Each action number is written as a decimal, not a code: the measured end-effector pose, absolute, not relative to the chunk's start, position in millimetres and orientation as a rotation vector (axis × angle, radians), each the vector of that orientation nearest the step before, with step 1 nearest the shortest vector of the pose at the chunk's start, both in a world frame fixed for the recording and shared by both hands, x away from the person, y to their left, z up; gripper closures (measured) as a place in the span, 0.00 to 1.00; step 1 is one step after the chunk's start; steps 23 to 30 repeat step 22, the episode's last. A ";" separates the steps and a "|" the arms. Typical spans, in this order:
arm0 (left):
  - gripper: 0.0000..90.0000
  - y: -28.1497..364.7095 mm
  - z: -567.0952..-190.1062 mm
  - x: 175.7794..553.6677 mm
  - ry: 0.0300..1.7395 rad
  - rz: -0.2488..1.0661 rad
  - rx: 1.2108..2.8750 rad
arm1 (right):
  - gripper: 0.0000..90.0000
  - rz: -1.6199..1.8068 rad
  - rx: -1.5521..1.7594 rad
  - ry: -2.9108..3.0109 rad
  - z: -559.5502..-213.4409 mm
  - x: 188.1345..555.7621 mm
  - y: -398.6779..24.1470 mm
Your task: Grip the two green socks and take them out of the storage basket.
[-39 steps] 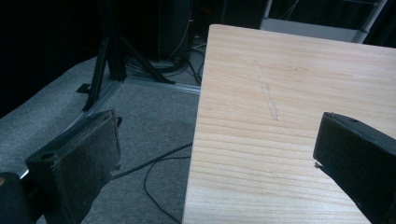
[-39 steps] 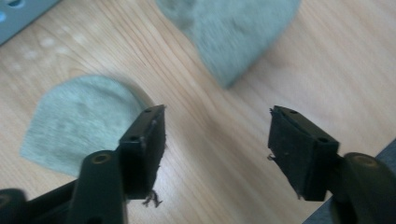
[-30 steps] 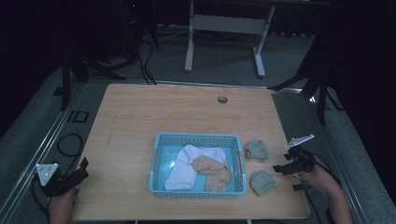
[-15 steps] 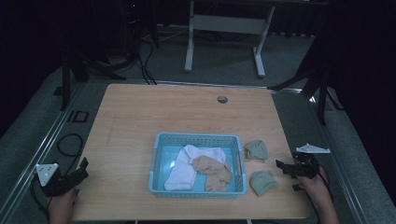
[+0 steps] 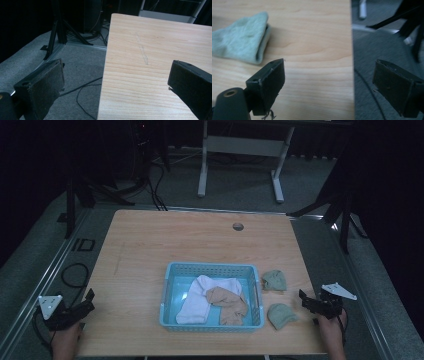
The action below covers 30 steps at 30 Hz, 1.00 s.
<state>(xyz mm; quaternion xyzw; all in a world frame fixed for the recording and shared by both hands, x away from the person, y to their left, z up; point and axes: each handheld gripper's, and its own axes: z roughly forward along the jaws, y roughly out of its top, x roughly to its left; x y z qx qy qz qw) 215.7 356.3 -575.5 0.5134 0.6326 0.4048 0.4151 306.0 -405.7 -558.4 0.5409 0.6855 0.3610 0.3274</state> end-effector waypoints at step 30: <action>0.01 356.0 -575.6 215.2 1.584 1.022 1.291 | 0.15 0.990 1.432 1.672 -561.7 298.4 -414.4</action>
